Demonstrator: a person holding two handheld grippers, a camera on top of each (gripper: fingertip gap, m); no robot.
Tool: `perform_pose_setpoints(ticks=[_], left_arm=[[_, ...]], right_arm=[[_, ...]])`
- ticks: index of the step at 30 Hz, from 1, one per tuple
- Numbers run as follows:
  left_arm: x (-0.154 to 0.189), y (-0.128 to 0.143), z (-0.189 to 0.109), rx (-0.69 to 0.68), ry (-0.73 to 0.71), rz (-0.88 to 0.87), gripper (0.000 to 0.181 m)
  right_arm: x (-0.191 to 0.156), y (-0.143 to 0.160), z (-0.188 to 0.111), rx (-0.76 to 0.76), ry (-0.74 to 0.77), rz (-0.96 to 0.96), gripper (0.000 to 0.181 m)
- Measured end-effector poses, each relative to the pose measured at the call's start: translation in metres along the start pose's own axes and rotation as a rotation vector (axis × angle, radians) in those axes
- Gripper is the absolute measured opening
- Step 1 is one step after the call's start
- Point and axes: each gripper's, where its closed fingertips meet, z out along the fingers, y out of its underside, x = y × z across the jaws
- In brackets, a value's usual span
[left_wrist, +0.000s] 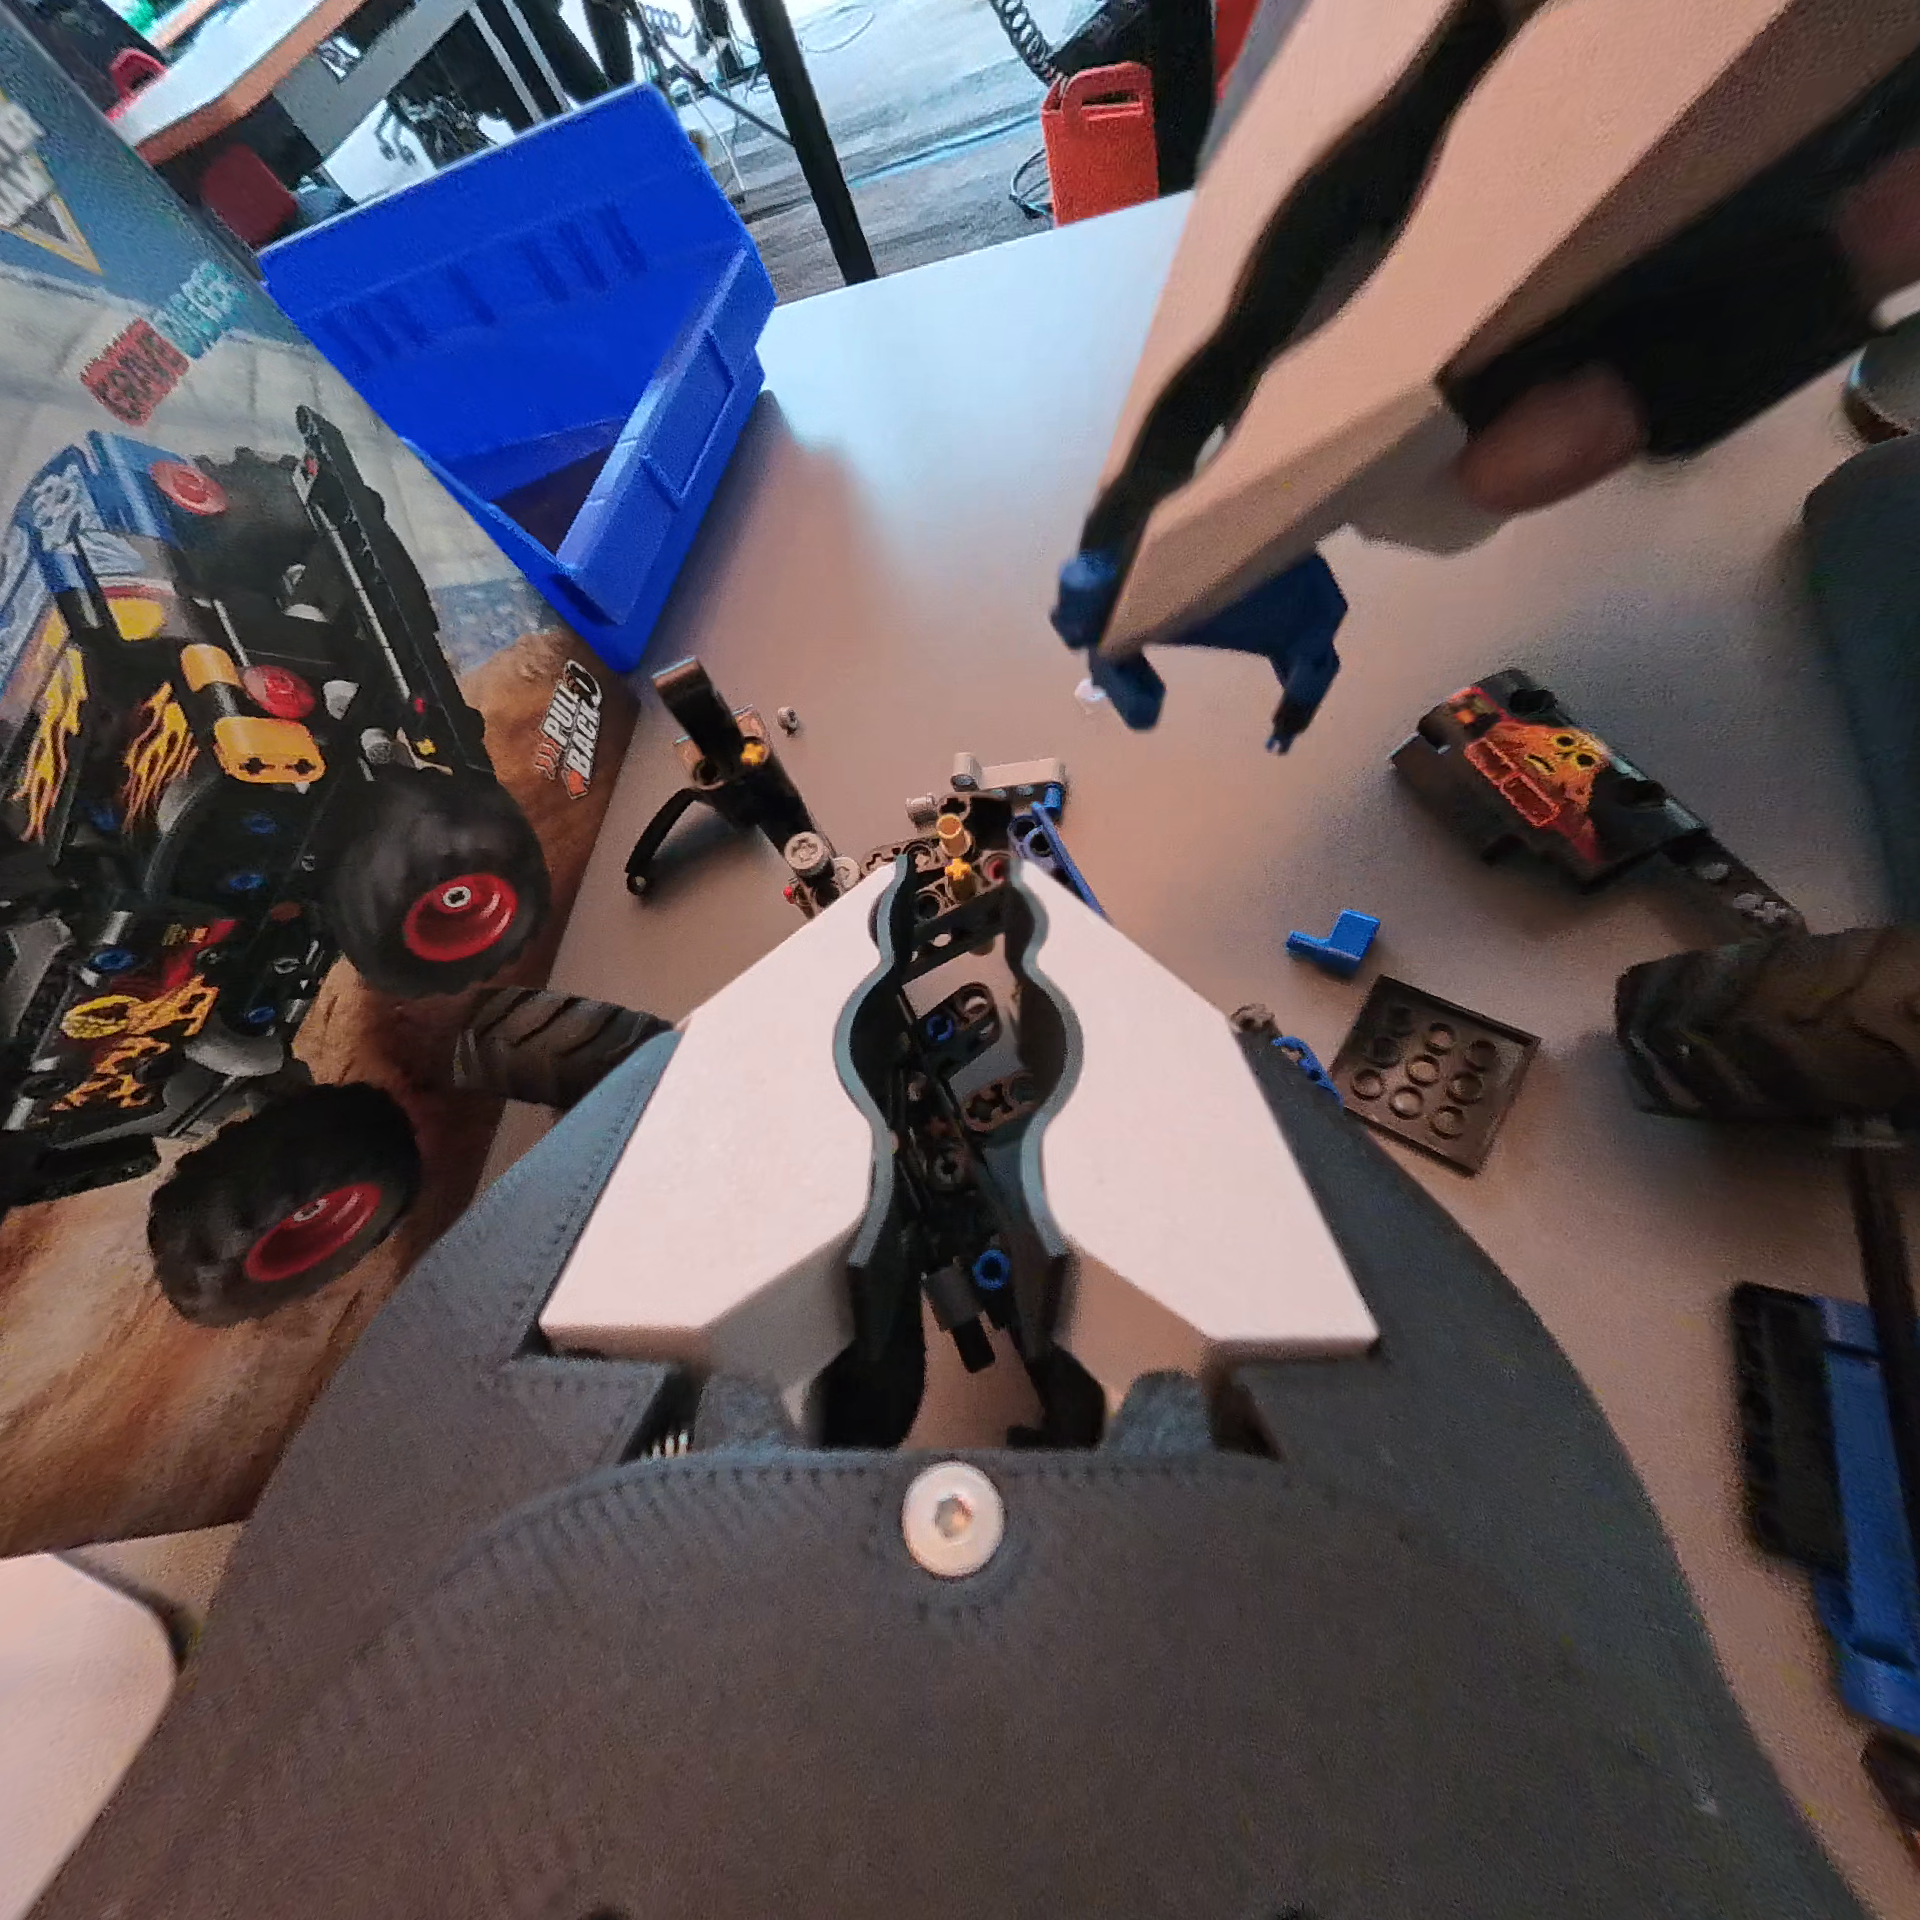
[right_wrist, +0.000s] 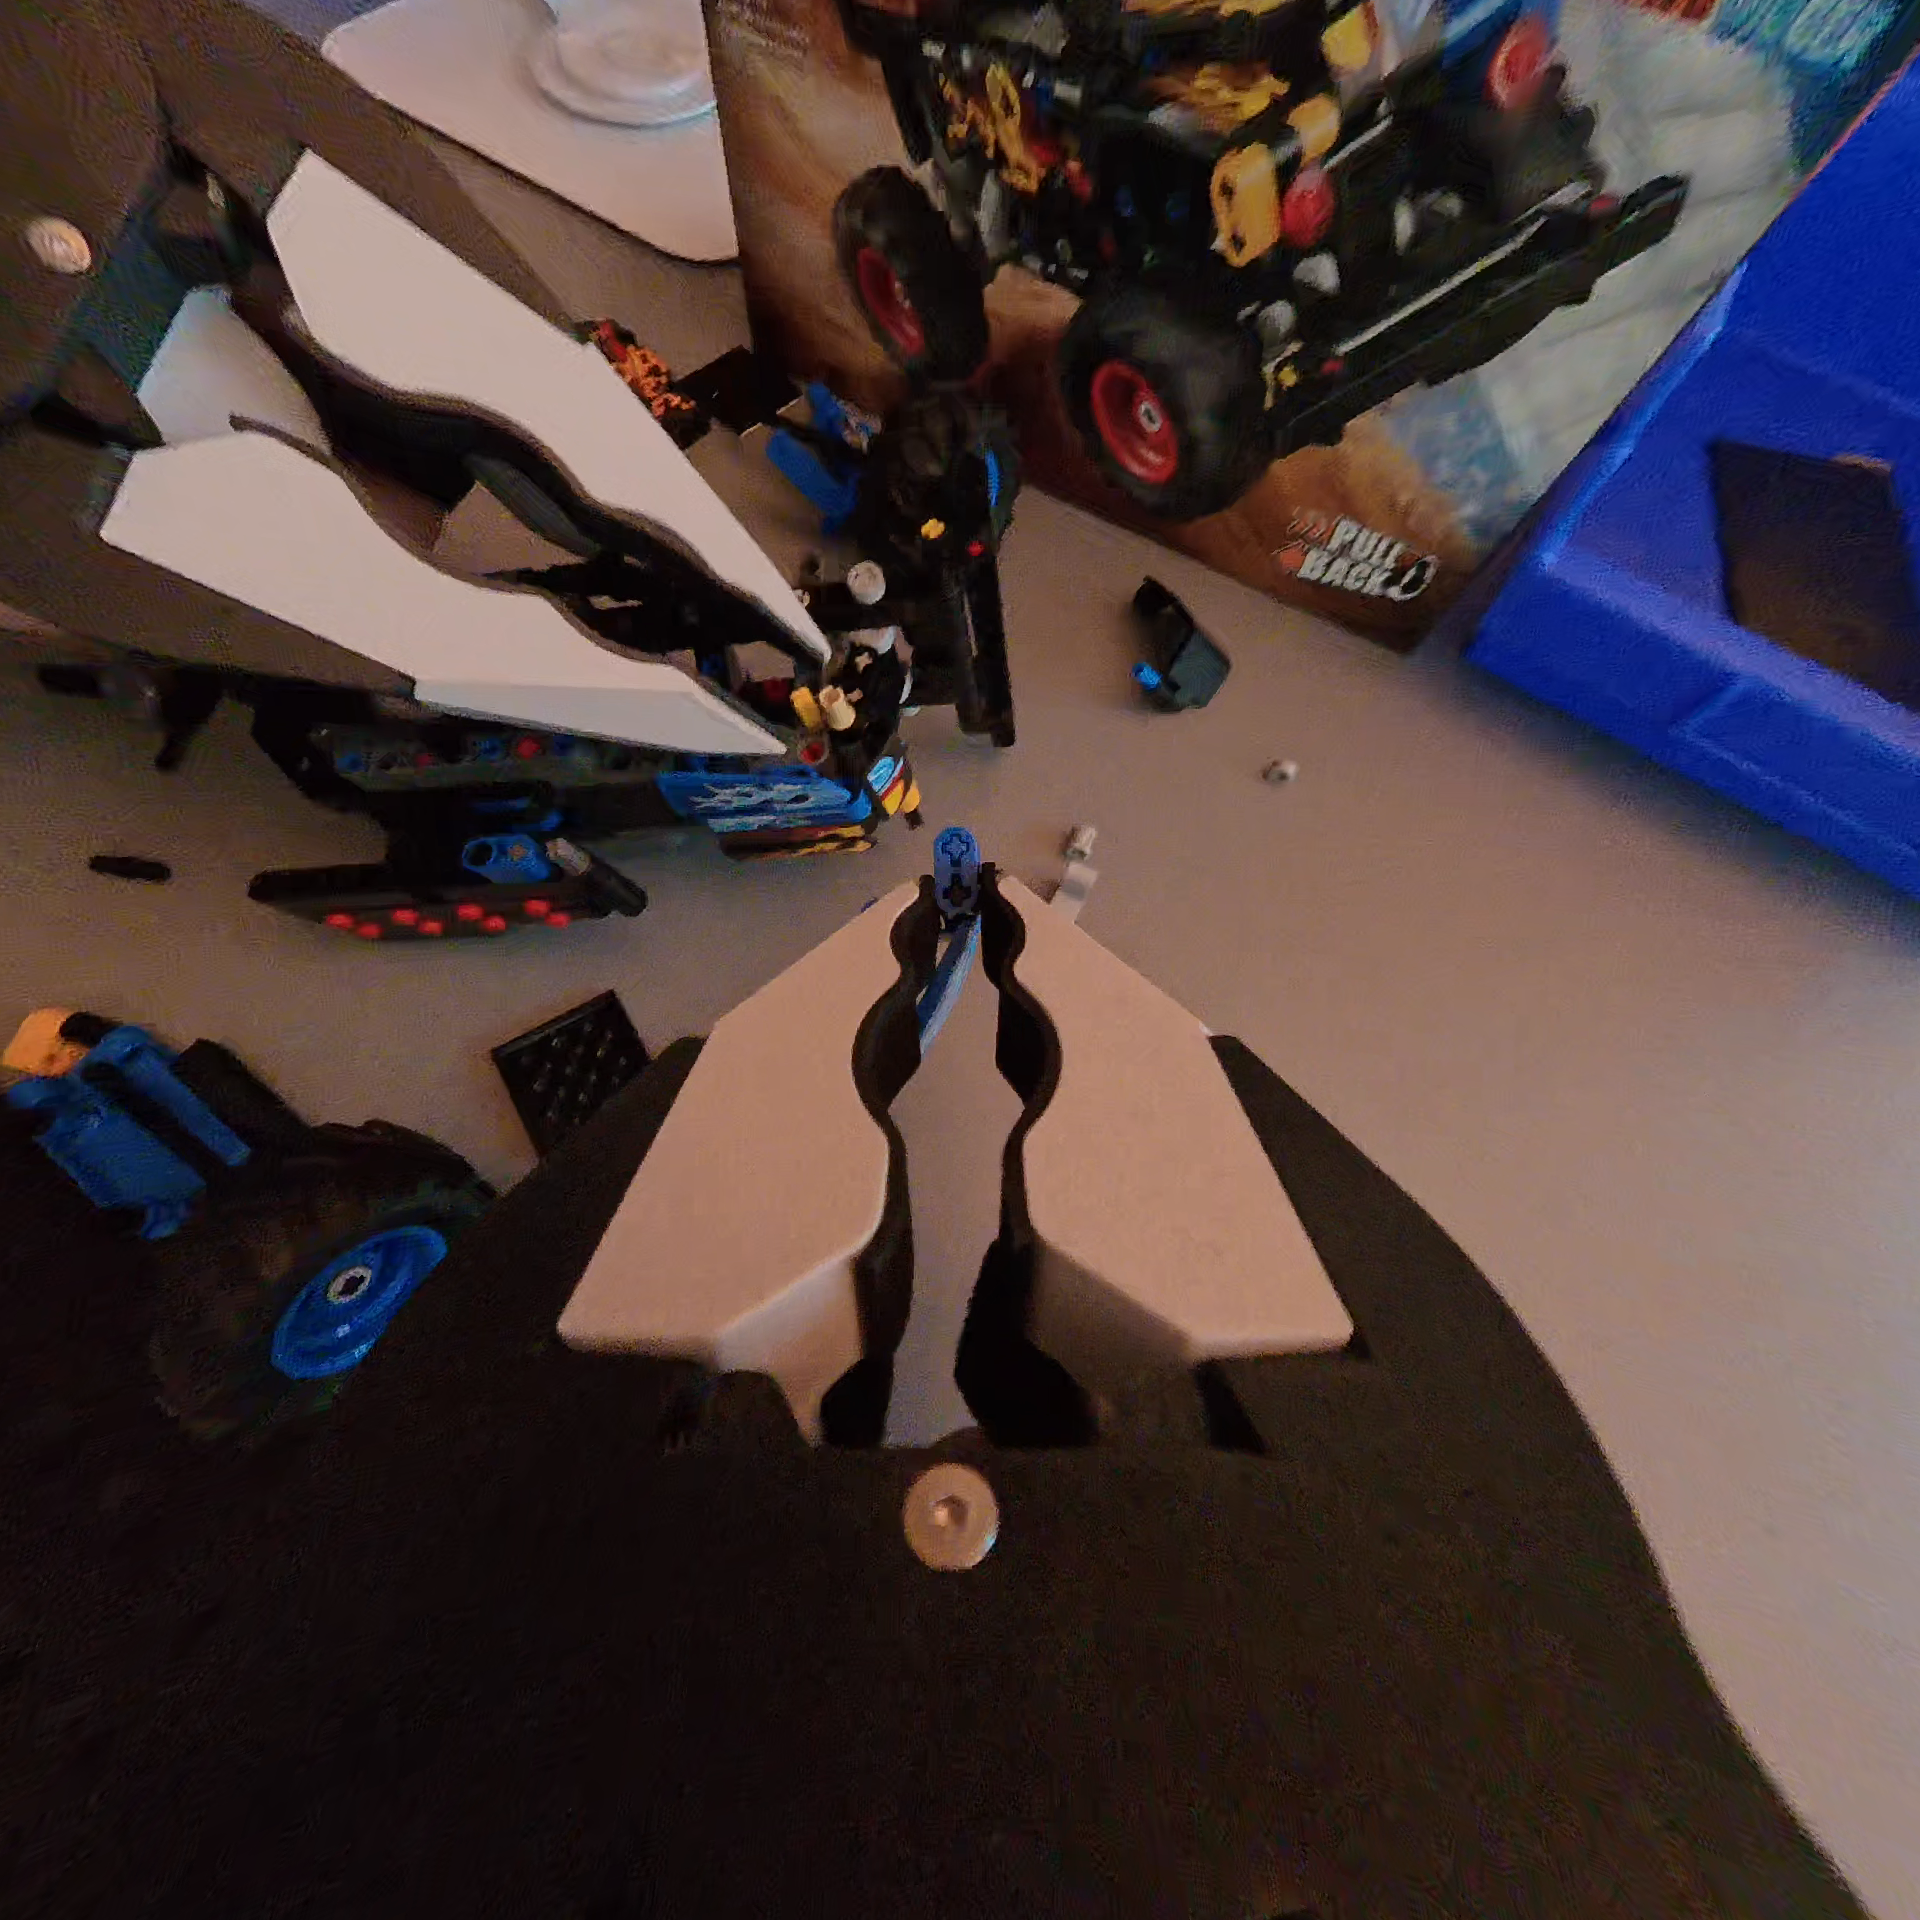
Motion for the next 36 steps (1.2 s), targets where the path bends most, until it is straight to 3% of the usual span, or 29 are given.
perform_pose_setpoints(ticks=[3,7,10,11,13,16,23,26,29,36], left_arm=[[-0.003,-0.002,-0.009,0.014,0.041,-0.044,0.028],[-0.010,0.004,-0.022,-0.030,0.085,-0.113,0.048],[0.000,0.020,-0.022,-0.156,0.122,-0.093,0.068],[0.002,0.021,-0.022,-0.166,0.124,-0.097,0.066],[0.008,0.020,-0.023,-0.169,0.165,-0.130,0.045],[-0.006,0.028,-0.020,-0.184,0.081,-0.099,0.015],[0.005,0.026,-0.027,-0.108,0.192,-0.047,0.010],[0.007,0.026,-0.028,-0.076,0.211,0.013,0.011],[0.008,0.025,-0.029,-0.060,0.207,0.017,0.010],[0.009,0.021,-0.030,0.027,0.308,-0.246,0.008]], right_arm=[[-0.008,0.025,0.018,-0.086,-0.083,0.041,0.031],[-0.005,0.017,0.017,-0.006,-0.115,0.079,0.032],[-0.002,0.014,0.015,0.026,-0.137,0.104,0.027],[-0.004,0.011,0.015,0.044,-0.152,0.110,0.027],[-0.007,0.005,0.017,0.057,-0.165,0.103,0.026],[-0.012,-0.007,0.022,0.074,-0.177,0.089,0.029],[-0.008,-0.035,0.036,0.151,-0.231,0.080,0.043],[-0.022,-0.032,0.040,0.148,-0.284,0.012,0.020],[-0.025,-0.030,0.039,0.157,-0.295,0.019,0.019],[-0.027,-0.029,0.035,0.191,-0.237,-0.012,0.019]])
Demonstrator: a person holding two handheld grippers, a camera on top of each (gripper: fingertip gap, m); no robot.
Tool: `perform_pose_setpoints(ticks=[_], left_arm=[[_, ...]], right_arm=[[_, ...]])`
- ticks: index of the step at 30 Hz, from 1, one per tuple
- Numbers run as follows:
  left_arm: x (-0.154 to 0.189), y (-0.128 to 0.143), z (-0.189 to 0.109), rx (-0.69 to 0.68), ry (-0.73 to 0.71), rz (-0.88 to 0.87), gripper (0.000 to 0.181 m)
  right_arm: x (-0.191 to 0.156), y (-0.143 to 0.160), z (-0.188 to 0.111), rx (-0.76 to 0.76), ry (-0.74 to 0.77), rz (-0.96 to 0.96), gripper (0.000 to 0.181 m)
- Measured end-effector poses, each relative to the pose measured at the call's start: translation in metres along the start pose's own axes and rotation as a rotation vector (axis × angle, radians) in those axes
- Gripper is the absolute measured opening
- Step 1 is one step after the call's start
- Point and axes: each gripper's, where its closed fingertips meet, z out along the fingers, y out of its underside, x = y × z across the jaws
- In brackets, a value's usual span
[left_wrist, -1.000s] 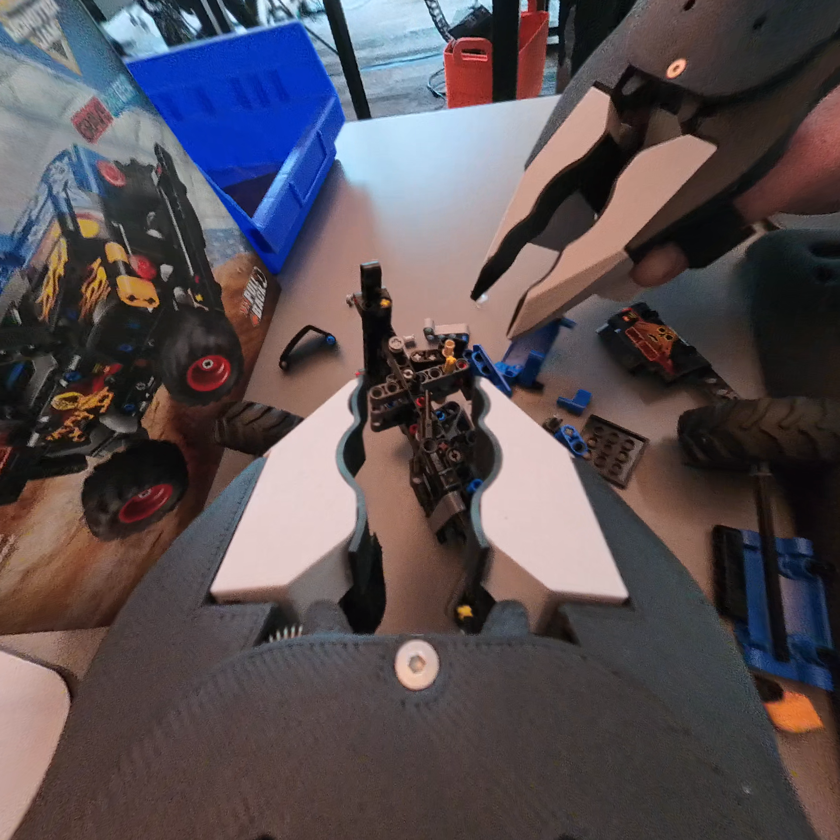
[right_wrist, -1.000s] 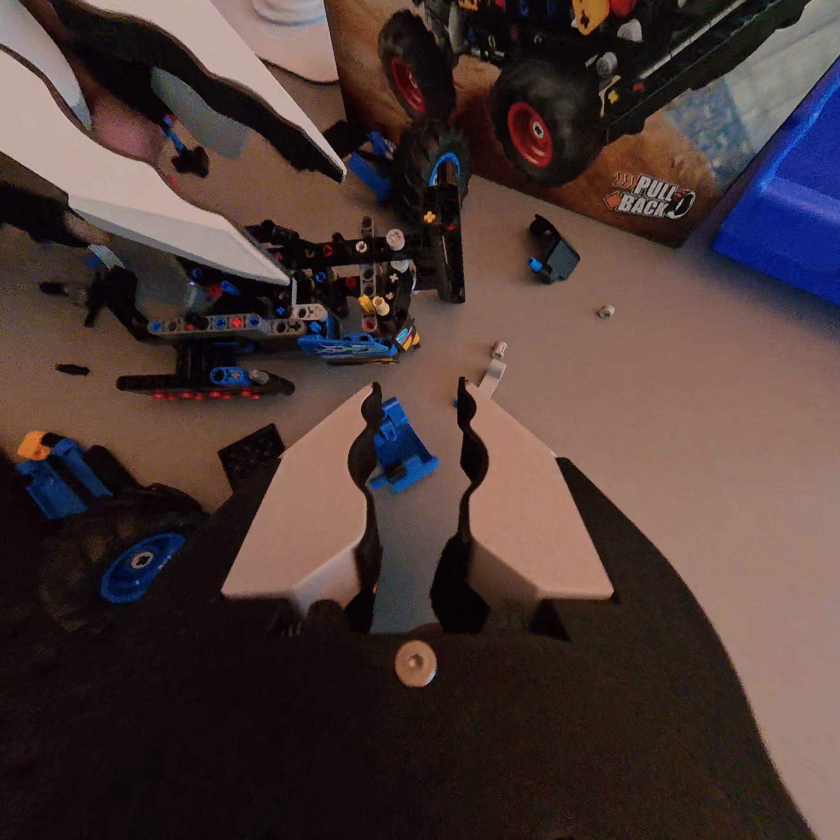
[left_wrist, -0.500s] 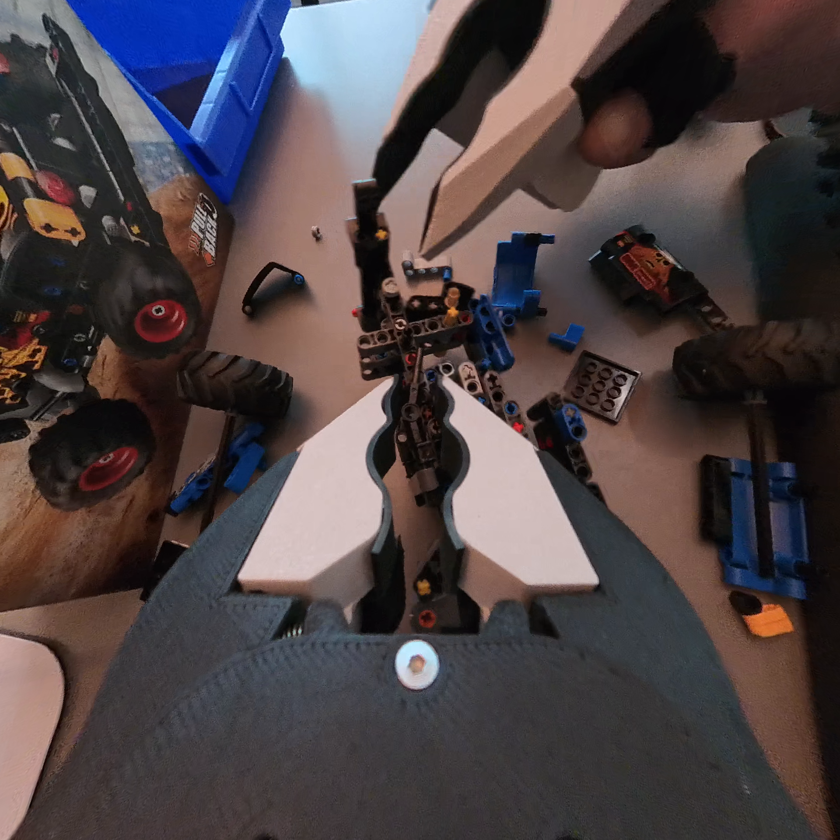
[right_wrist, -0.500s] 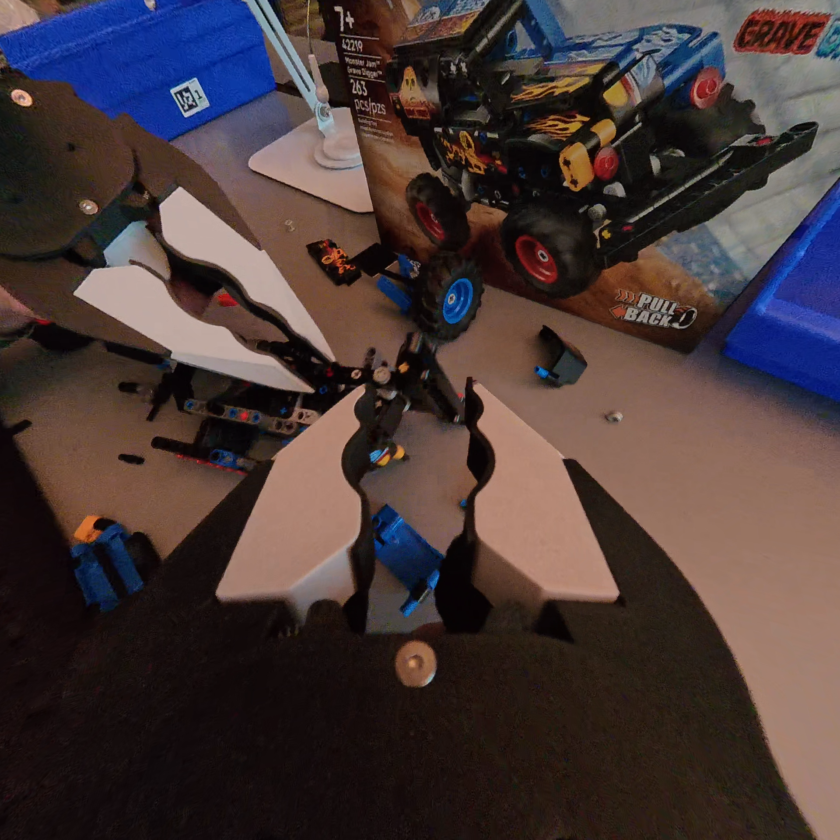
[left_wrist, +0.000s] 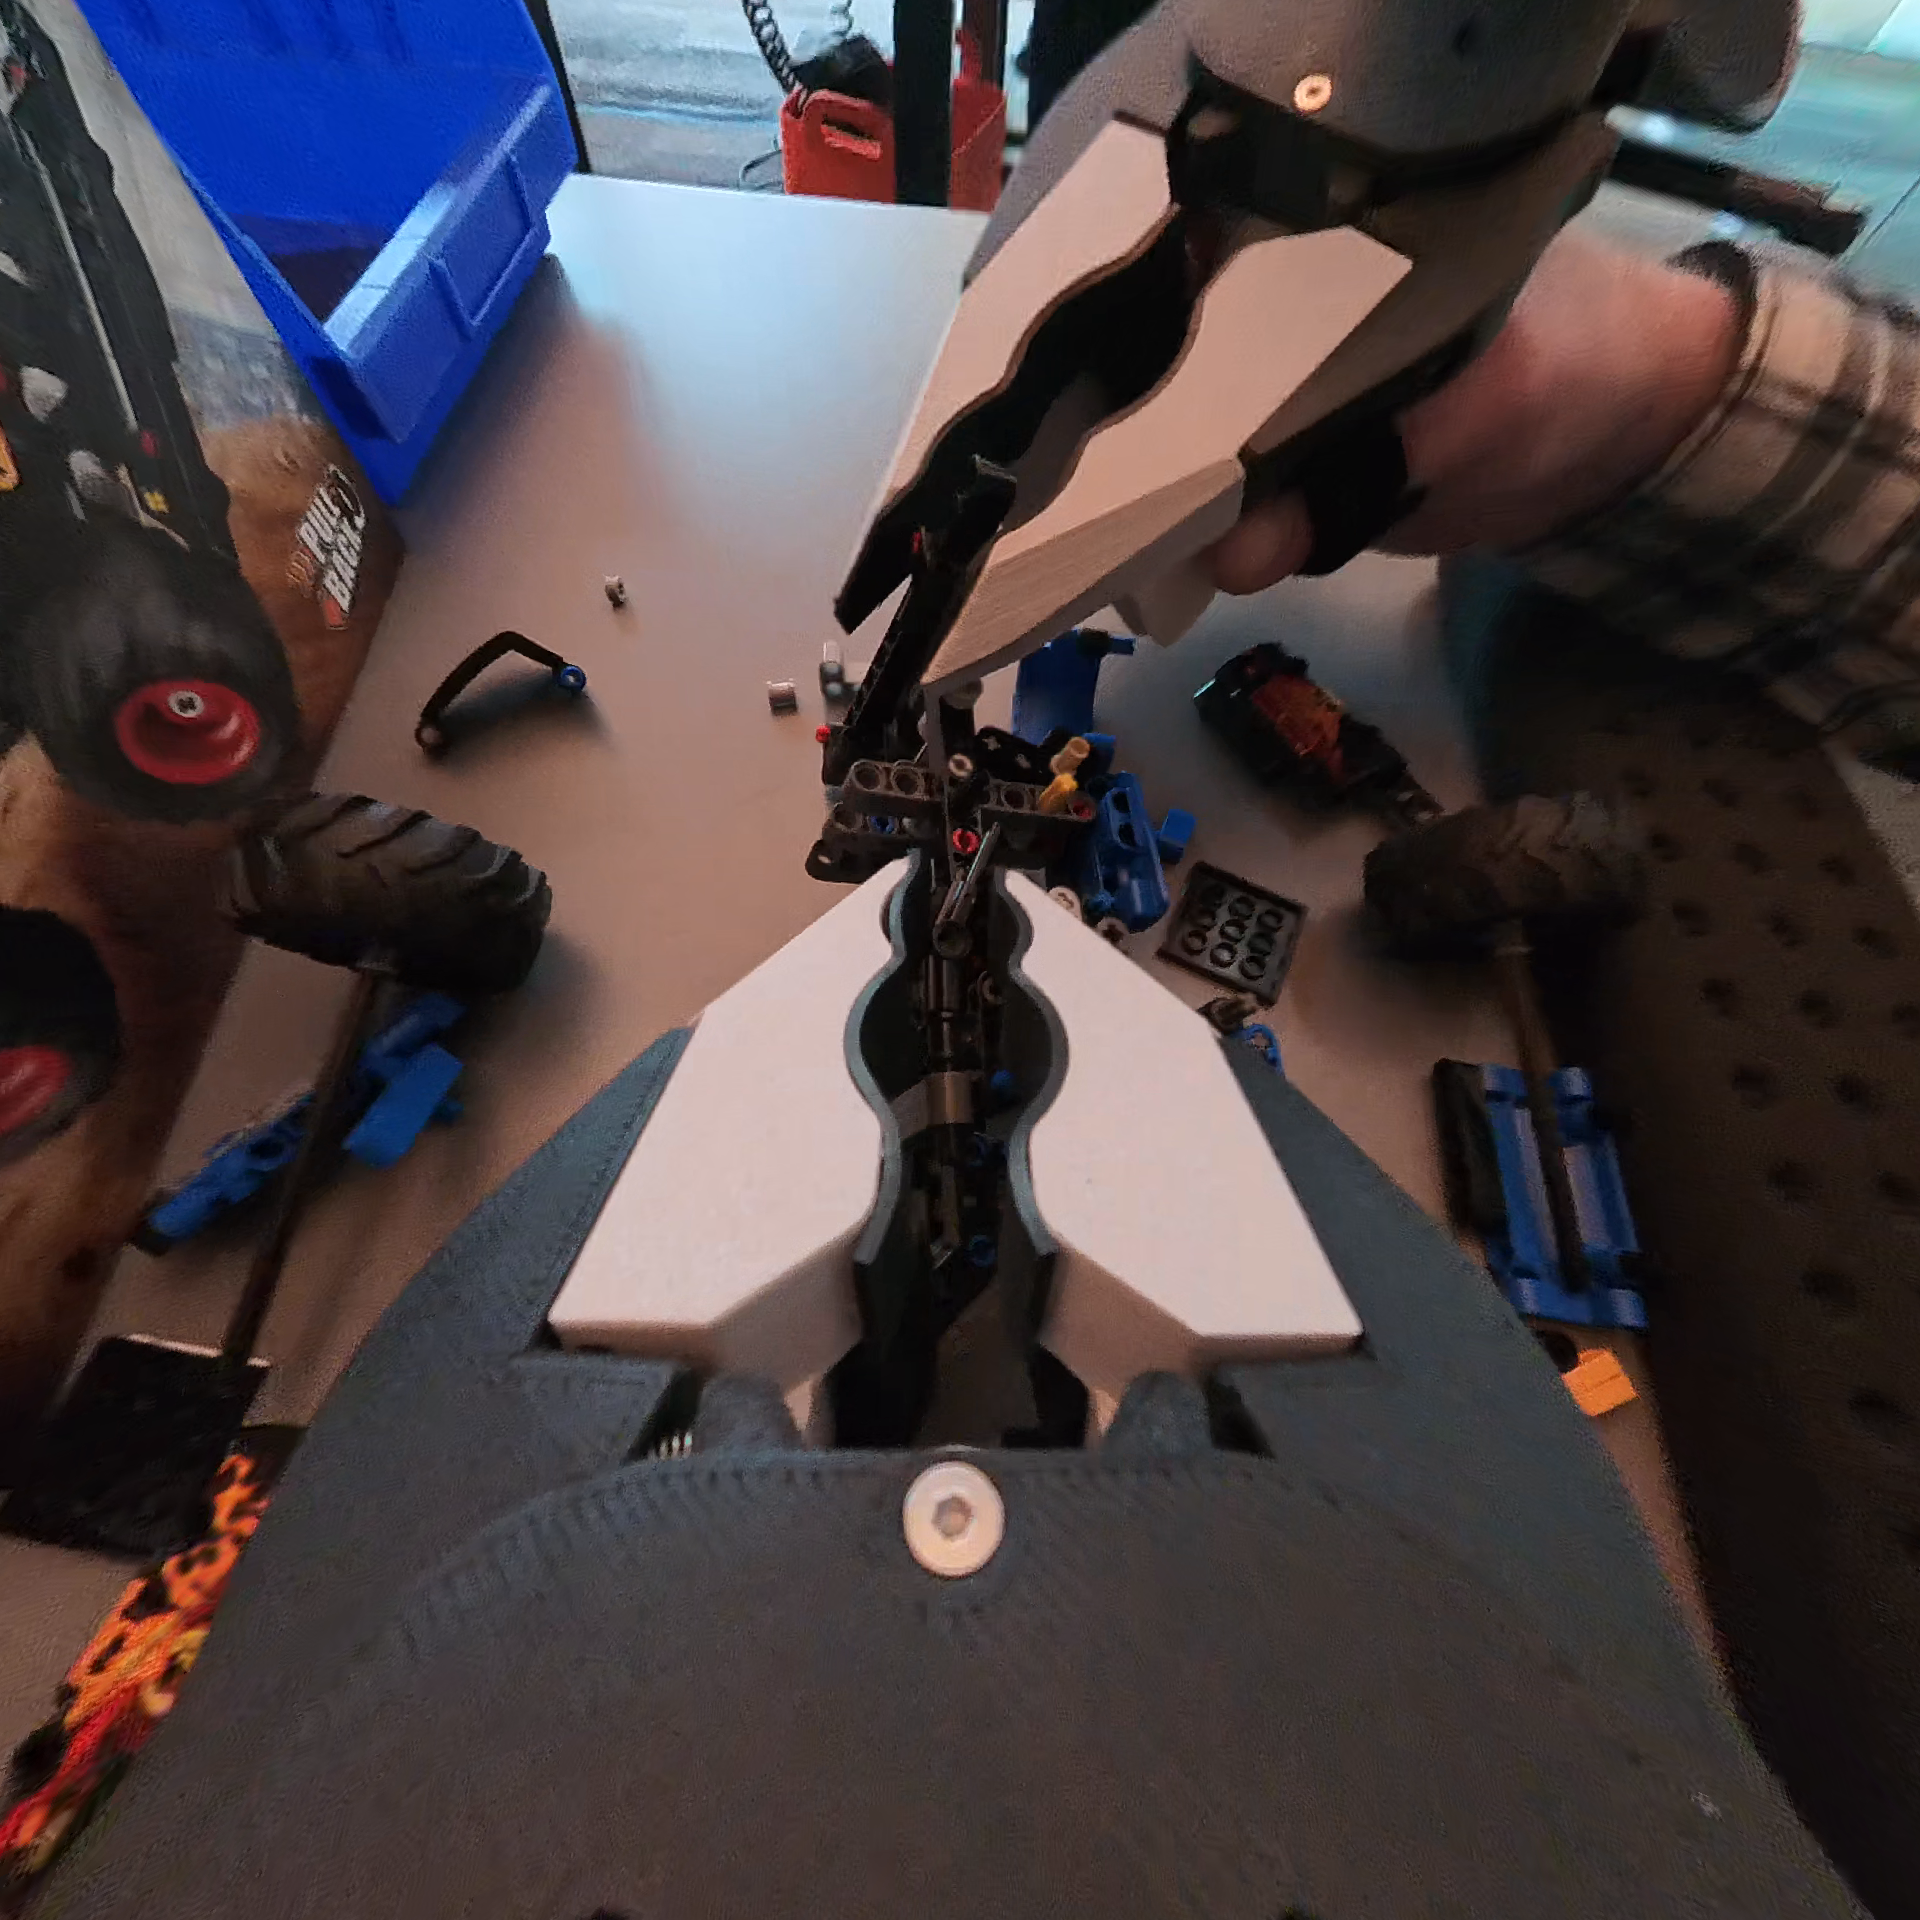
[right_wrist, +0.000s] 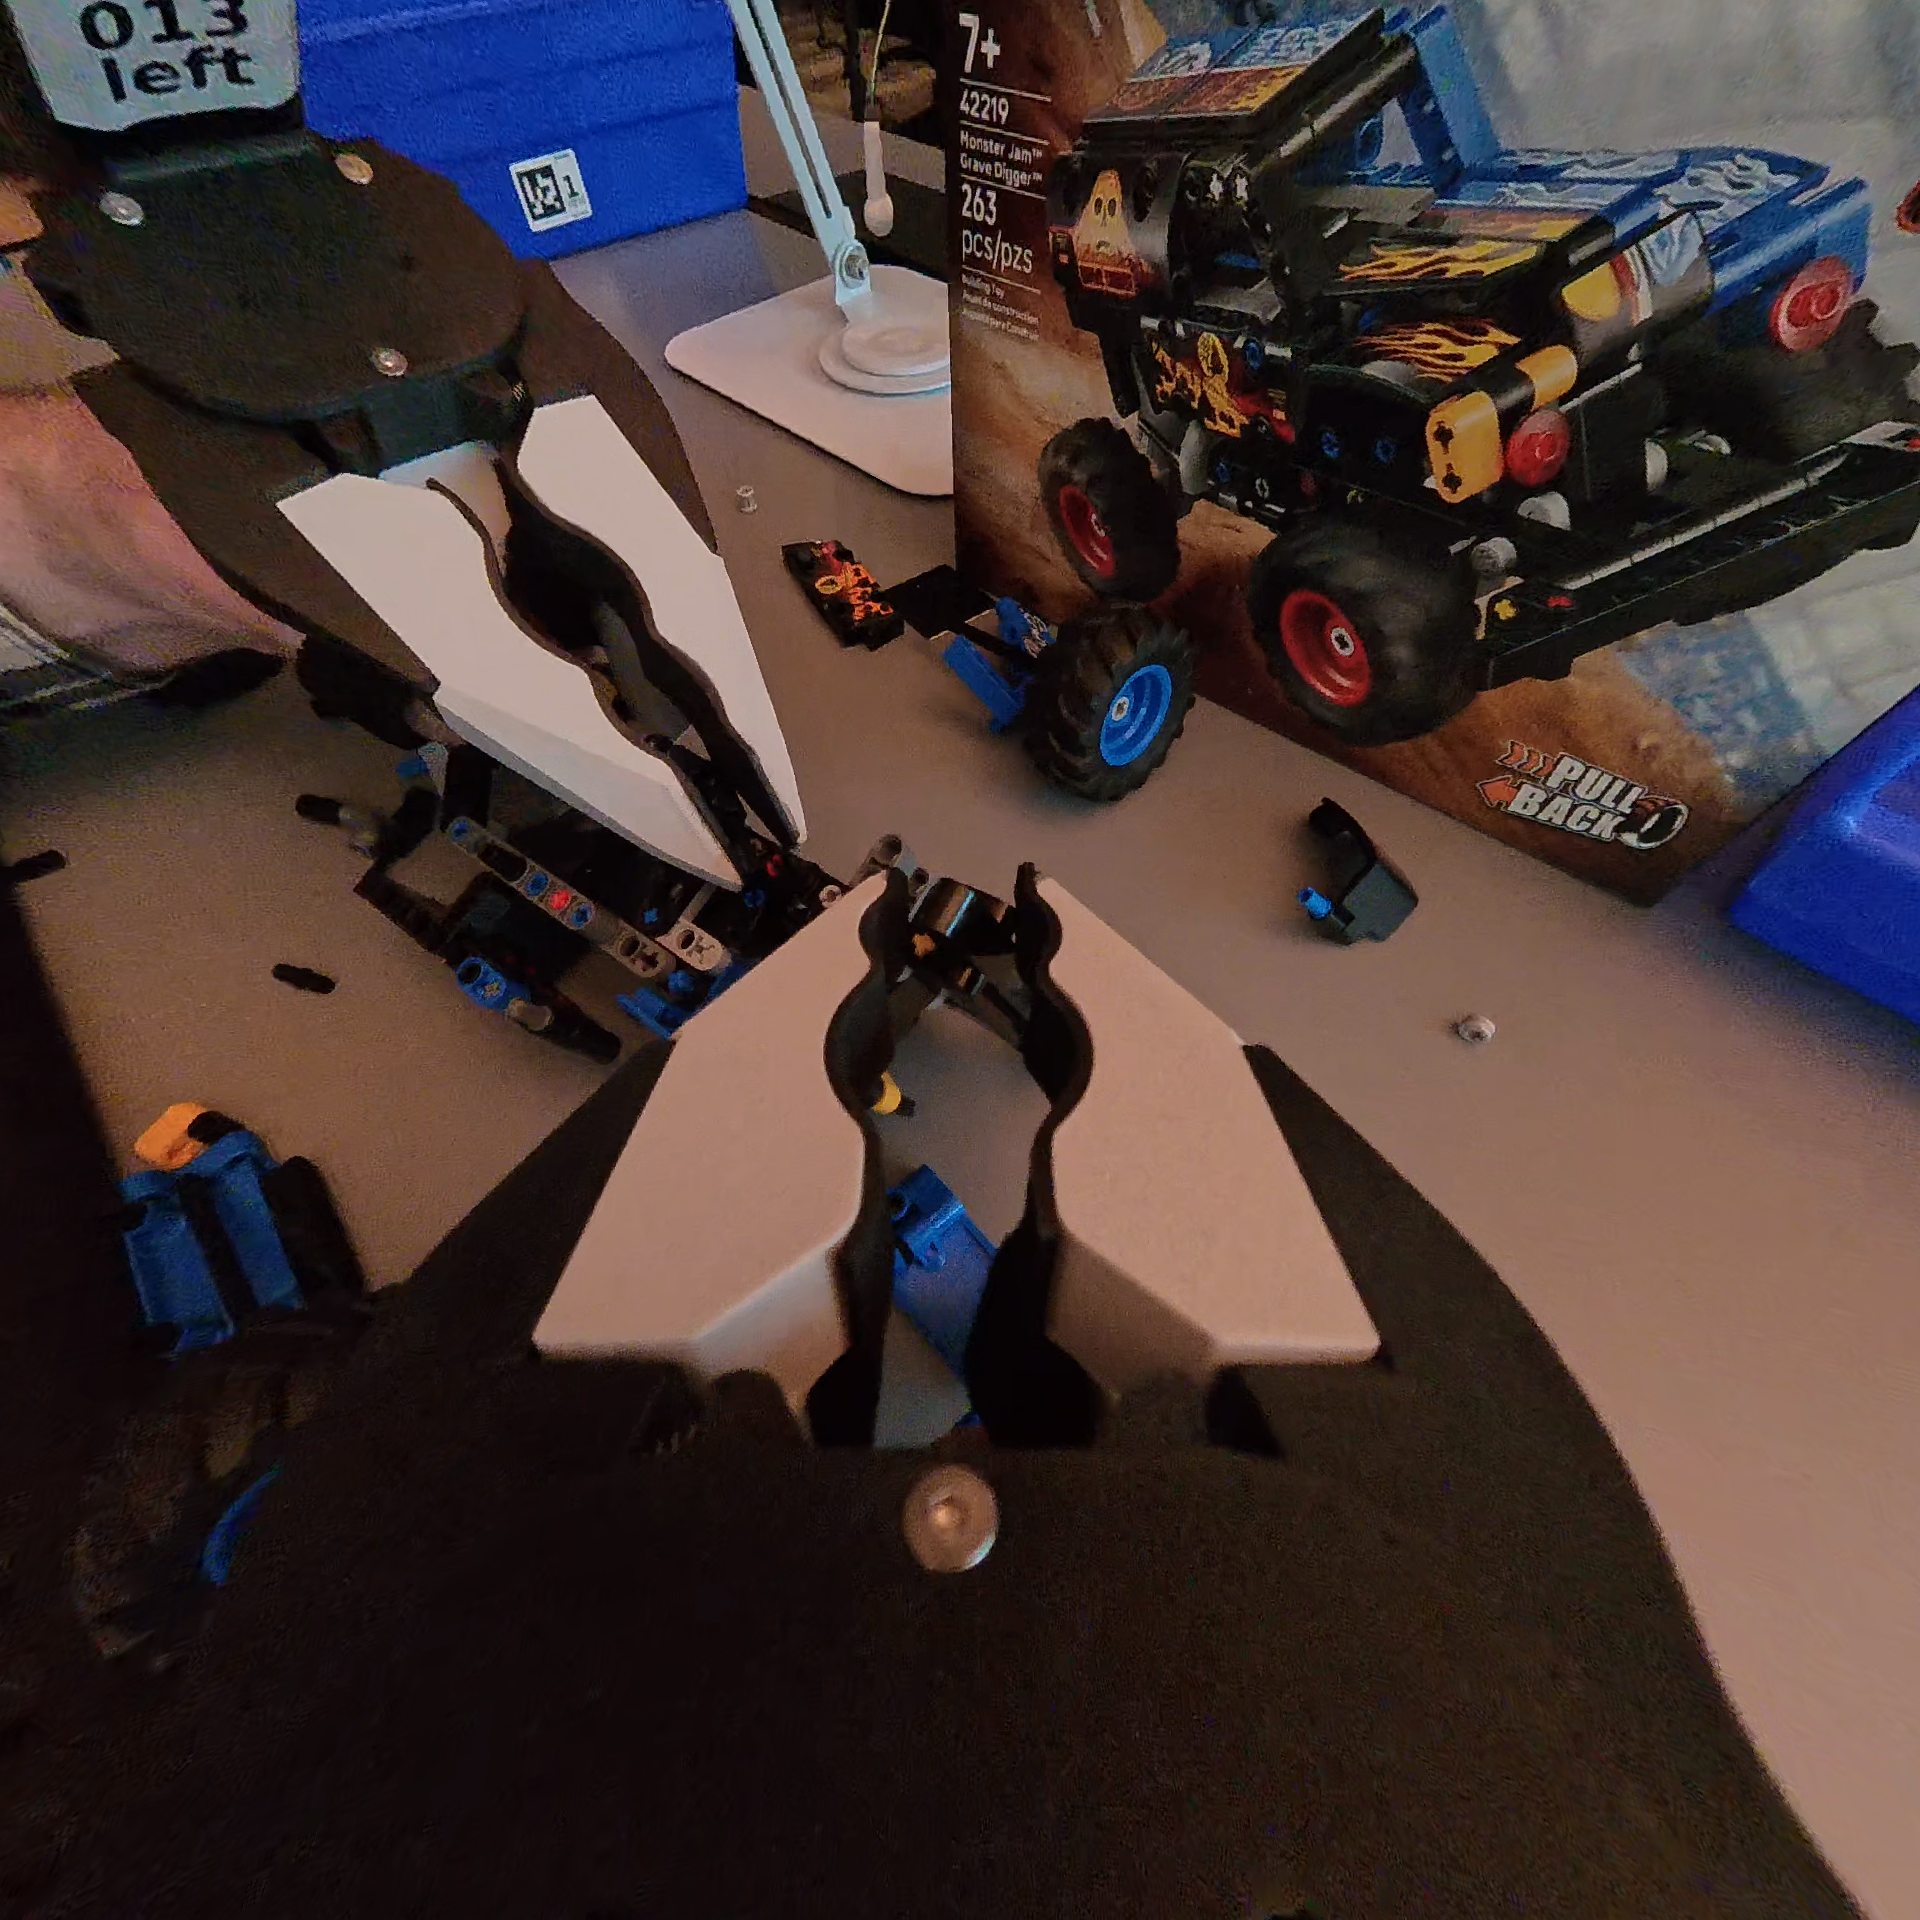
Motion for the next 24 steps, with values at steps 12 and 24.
perform_pose_setpoints(ticks=[12,24], left_arm=[[0.005,-0.007,-0.008,-0.003,-0.098,0.267,0.000],[-0.002,-0.005,-0.007,-0.045,-0.163,0.272,0.005]], right_arm=[[0.002,0.002,0.001,0.012,0.024,0.001,0.018],[0.006,0.002,0.000,0.020,0.032,0.010,0.018]])
